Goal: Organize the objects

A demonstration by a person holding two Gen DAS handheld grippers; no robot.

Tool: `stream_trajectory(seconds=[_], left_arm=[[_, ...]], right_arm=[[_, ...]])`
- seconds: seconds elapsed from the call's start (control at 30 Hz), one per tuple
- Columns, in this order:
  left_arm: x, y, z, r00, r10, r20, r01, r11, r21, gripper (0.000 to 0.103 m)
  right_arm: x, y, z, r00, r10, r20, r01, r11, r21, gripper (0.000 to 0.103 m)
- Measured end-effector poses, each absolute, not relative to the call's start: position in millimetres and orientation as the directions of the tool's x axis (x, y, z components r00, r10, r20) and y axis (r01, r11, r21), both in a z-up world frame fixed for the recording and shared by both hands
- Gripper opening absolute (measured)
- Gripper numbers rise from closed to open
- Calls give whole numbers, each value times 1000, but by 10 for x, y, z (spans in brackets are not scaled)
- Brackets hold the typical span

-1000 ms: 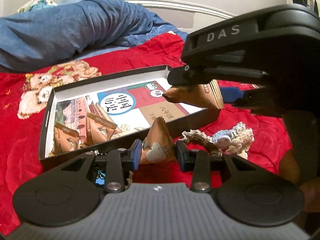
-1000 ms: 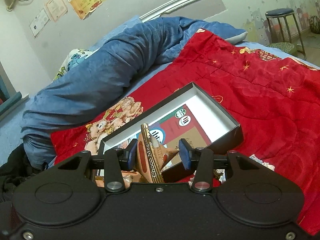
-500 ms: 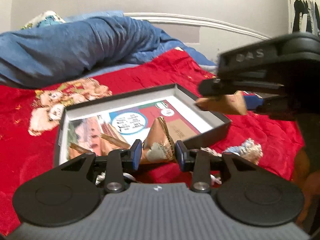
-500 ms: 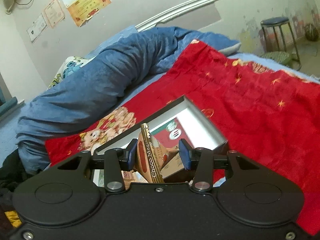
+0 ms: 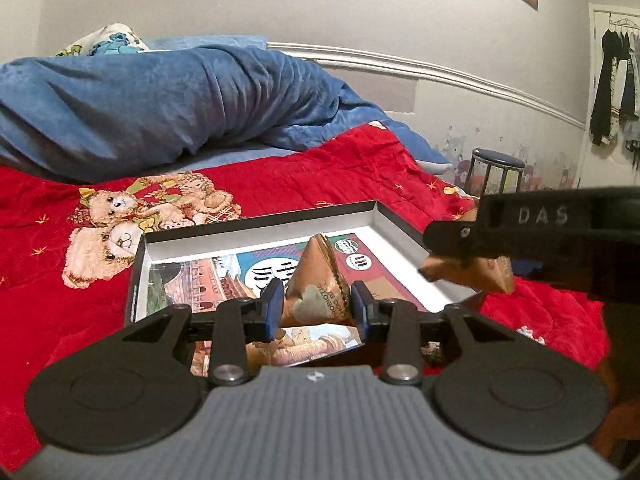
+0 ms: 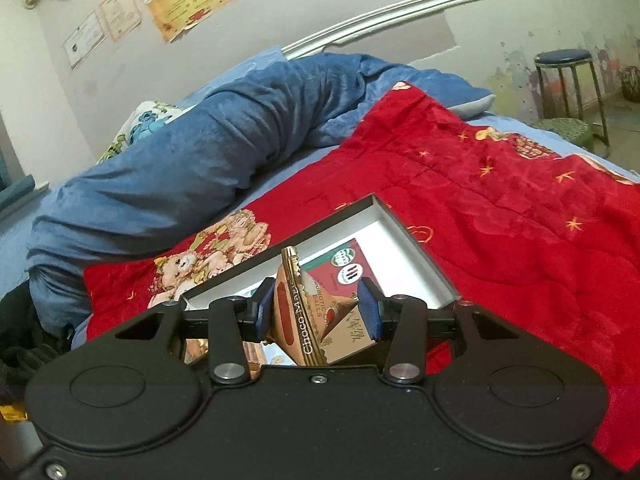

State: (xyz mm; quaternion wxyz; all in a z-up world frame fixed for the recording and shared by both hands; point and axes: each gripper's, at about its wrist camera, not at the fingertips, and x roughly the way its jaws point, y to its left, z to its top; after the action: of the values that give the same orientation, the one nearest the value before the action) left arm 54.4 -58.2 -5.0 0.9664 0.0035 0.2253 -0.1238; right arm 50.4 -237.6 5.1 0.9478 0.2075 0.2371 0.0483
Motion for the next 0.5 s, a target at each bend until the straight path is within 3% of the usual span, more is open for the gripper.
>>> stream_trajectory(seconds=[0.5], left_arm=[[715,-545,-231,834,-224,-505,210,974,-84,40]], right_arm=[[731,-2243,-50,877,180,-445,-1,928,373,43]])
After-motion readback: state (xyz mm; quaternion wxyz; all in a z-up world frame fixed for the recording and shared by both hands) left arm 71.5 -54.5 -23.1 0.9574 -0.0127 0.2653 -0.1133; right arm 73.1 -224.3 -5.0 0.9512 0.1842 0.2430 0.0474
